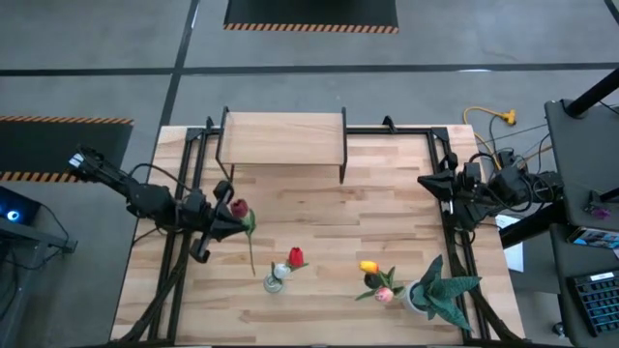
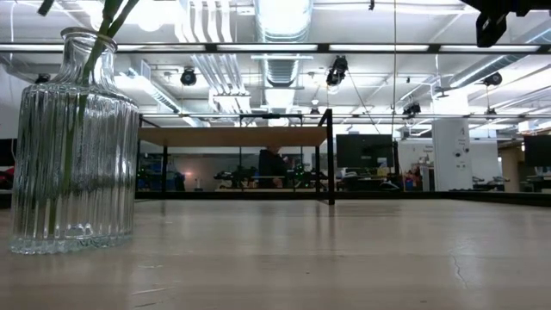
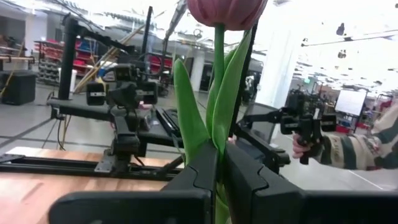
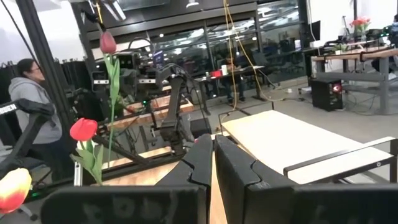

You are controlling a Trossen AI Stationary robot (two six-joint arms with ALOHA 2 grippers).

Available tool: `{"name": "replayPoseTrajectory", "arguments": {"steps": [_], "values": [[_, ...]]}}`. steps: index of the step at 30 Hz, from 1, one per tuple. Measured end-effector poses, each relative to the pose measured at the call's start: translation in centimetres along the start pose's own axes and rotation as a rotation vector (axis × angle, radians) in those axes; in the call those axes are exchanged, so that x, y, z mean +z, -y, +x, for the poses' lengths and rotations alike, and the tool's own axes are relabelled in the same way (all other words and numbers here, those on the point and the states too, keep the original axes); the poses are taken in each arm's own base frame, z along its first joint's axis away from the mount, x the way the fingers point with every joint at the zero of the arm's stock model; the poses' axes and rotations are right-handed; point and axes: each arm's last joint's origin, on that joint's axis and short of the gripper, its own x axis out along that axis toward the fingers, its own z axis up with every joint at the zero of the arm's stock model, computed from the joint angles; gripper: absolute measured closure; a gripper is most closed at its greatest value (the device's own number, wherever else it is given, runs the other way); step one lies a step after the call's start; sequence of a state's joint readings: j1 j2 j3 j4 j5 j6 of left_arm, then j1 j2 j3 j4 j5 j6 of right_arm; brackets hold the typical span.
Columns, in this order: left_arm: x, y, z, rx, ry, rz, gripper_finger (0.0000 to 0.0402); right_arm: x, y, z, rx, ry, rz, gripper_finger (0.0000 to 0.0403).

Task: Pick and place flowers into a vace then onto a shelf
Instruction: Put the dark red flower into the left transparent vase

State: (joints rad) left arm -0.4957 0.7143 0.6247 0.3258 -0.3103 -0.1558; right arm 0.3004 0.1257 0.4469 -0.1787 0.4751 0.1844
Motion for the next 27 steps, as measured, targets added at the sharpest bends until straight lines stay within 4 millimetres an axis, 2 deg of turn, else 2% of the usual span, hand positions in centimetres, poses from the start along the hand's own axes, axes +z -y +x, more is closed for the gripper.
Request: {"name": "replayPoseTrajectory", "arguments": {"steps": [8, 17, 27], "values": [[0.2, 0.2, 0.3, -0.029, 0.032, -0.009, 0.0401, 0.1, 0.1, 0.0, -0.024, 0.009, 0.002, 0.0390], [-2.1, 0.3, 1.7, -0.028, 0.024, -0.001, 0.0401, 0.1, 0.0, 0.0, -0.023, 0.015, 0.029, 0.0390], [-2.6, 0.5, 2.6, -0.031, 0.060, 0.052, 0.0401, 0.1, 0.0, 0.0, -0.023, 0.013, 0.030, 0.0390]]}}
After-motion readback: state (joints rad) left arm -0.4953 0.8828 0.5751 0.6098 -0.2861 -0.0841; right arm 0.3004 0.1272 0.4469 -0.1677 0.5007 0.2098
